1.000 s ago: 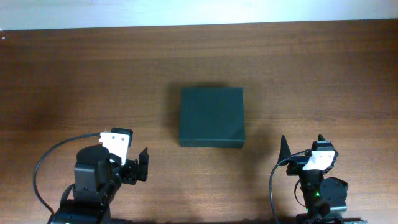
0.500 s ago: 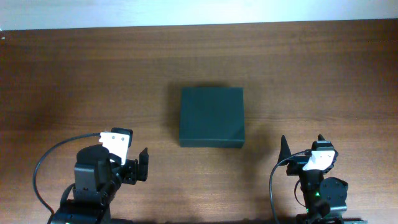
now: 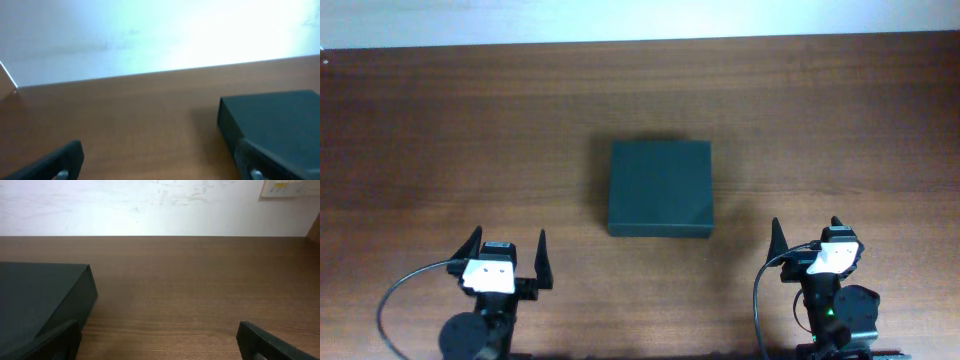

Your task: Pack container

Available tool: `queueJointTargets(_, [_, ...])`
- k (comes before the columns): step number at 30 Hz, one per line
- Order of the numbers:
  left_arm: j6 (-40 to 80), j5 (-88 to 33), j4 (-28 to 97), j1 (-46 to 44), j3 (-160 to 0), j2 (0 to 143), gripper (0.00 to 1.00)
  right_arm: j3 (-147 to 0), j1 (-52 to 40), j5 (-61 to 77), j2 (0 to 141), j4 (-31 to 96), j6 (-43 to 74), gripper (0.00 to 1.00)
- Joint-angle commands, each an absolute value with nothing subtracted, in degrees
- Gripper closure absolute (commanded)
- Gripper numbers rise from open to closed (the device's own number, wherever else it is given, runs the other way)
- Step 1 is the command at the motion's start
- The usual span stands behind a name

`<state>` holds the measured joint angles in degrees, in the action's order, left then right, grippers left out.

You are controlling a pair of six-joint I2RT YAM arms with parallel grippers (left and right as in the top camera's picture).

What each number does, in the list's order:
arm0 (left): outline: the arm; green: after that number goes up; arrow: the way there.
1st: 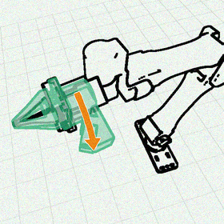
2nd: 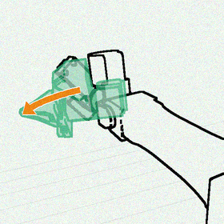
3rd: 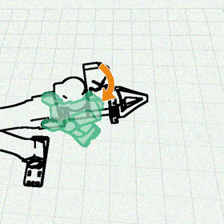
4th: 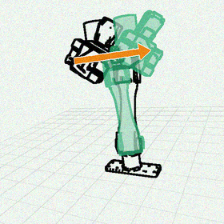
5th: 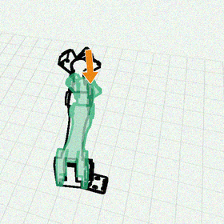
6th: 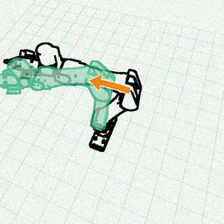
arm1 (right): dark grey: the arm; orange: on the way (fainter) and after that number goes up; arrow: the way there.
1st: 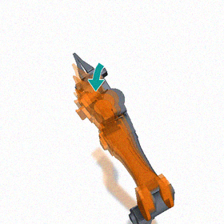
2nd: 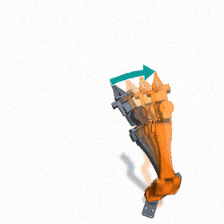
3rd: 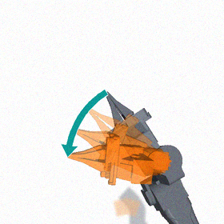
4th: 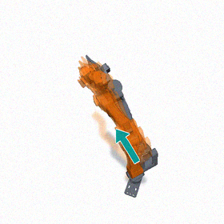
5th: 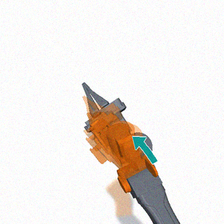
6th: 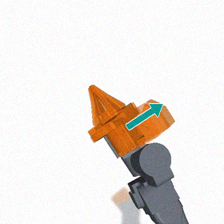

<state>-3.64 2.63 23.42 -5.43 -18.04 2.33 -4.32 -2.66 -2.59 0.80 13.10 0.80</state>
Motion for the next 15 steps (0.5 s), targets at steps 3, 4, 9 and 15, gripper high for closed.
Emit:
queueJointTargets(3, [-6.2, 4.1, 9.7, -5.1, -5.7, 0.3, 0.01, -4.1, -2.5, -3.3, 0.3, 13.7, 0.5, 0.01])
queueJointTargets(4, [-6.3, 4.4, 8.1, -5.1, -4.2, 0.3, 0.01, -4.1, -2.5, -3.3, 0.3, 13.7, 0.5, 0.01])
queueJointTargets(9, [-8.8, 5.9, 5.7, -5.1, -1.2, 0.3, 0.01, -4.1, -2.5, -3.3, 0.3, 13.7, 0.5, 0.01])
queueJointTargets(15, [-9.1, 3.7, 5.7, -5.1, -1.2, 0.3, 0.01, -4.1, -2.5, -3.3, 0.3, 13.7, 0.5, 0.01])
